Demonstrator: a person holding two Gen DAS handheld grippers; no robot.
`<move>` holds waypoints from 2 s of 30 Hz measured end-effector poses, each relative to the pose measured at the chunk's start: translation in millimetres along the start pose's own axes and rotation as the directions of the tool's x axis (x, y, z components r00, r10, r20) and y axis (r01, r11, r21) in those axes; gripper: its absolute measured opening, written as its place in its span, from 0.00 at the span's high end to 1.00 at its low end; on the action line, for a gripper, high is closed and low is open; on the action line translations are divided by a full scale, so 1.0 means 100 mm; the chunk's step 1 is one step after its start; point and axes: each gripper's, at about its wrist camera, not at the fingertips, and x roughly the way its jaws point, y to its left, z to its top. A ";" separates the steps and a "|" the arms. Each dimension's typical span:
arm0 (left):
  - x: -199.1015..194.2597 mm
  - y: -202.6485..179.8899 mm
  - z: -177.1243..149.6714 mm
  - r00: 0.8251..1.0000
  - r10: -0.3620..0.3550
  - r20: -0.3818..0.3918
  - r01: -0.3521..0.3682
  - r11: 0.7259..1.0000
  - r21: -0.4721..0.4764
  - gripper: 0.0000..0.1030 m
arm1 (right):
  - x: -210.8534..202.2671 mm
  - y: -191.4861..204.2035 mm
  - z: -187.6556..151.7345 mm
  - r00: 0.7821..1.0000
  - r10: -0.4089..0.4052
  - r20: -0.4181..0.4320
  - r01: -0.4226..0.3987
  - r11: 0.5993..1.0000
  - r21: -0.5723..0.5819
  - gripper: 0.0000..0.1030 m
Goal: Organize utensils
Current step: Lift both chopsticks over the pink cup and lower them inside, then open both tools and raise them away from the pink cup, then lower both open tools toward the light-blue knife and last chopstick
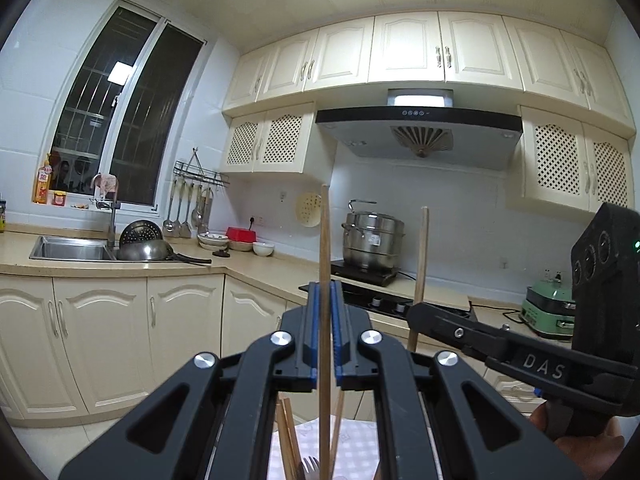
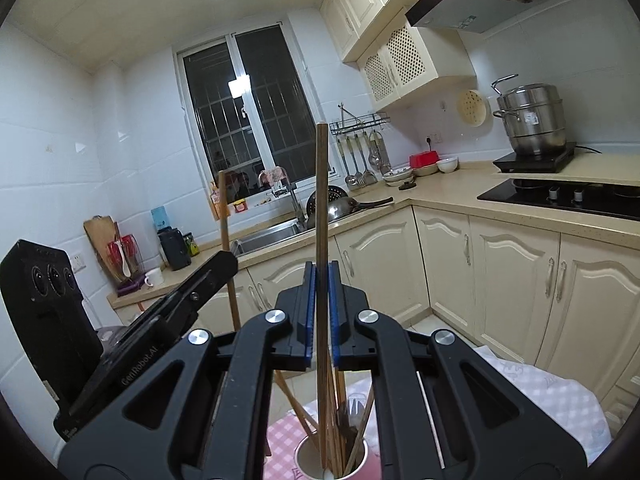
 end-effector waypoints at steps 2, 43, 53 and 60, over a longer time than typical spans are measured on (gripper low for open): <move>0.06 0.04 -0.08 1.000 0.009 -0.001 -0.009 1.000 -0.009 0.95 | 0.06 -0.01 -0.04 1.000 -0.002 0.000 0.002 1.000 -0.005 0.94; -0.75 0.16 -0.40 0.972 0.167 -0.163 -0.160 0.986 0.054 0.05 | -0.63 -0.45 -0.32 0.984 -0.130 -0.124 0.140 0.987 0.084 0.06; -0.95 -0.09 -0.47 0.963 0.157 -0.219 -0.136 0.985 0.107 0.05 | -1.01 -0.40 -0.37 0.970 -0.163 -0.182 0.173 0.984 0.040 0.06; -0.97 -0.21 -0.57 0.951 0.151 -0.271 -0.124 0.986 0.115 0.05 | -1.21 -0.52 -0.48 0.958 -0.190 -0.214 0.207 0.977 0.059 0.06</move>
